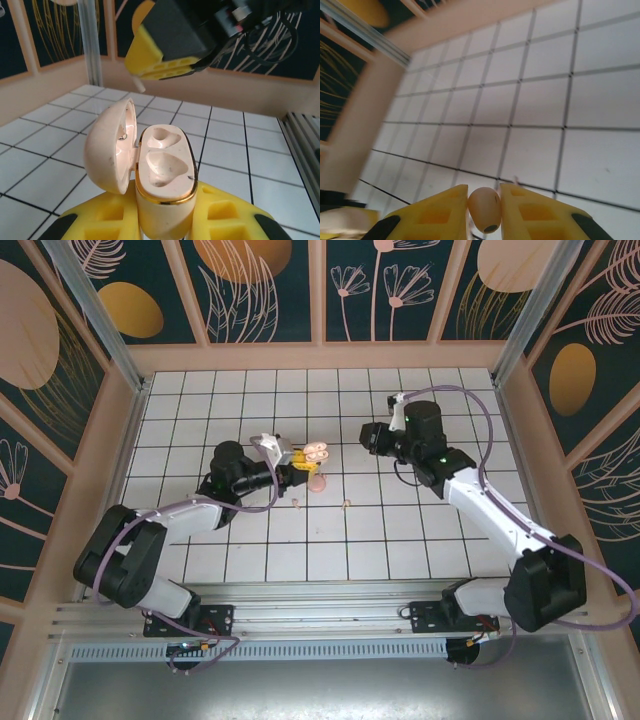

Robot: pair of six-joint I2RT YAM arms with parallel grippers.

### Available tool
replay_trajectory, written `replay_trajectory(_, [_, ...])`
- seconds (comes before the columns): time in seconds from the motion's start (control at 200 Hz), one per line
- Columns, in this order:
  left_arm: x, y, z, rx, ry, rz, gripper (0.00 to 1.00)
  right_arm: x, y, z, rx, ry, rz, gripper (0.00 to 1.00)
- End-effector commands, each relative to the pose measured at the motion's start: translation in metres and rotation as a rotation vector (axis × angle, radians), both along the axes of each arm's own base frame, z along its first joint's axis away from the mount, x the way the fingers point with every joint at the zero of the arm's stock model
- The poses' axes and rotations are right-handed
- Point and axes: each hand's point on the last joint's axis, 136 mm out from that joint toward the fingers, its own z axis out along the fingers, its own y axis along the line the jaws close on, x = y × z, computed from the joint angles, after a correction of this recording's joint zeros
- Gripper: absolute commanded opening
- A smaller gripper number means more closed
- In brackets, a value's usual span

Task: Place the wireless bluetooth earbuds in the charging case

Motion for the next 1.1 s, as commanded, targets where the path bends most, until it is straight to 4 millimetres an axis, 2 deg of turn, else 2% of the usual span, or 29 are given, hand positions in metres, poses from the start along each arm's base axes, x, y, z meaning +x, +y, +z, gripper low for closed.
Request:
replay_trajectory(0.0, [0.005,-0.007,0.029,-0.085,-0.060,-0.003,0.03,-0.007,0.021,0.051,0.116,-0.152,0.066,0.22])
replay_trajectory(0.145, [0.008,-0.011,0.032,-0.094,-0.060,-0.010,0.03,-0.020,0.040,0.073,0.138,-0.213,0.140,0.22])
replay_trajectory(0.415, [0.010,-0.012,0.040,-0.109,-0.062,-0.011,0.03,-0.027,0.069,0.064,0.128,-0.203,0.222,0.22])
replay_trajectory(0.666, [0.011,-0.012,0.049,-0.122,-0.077,-0.006,0.03,-0.028,0.074,0.059,0.132,-0.196,0.237,0.22])
replay_trajectory(1.096, [0.016,-0.010,0.051,-0.125,-0.084,0.025,0.03,-0.039,0.076,0.054,0.148,-0.170,0.282,0.22])
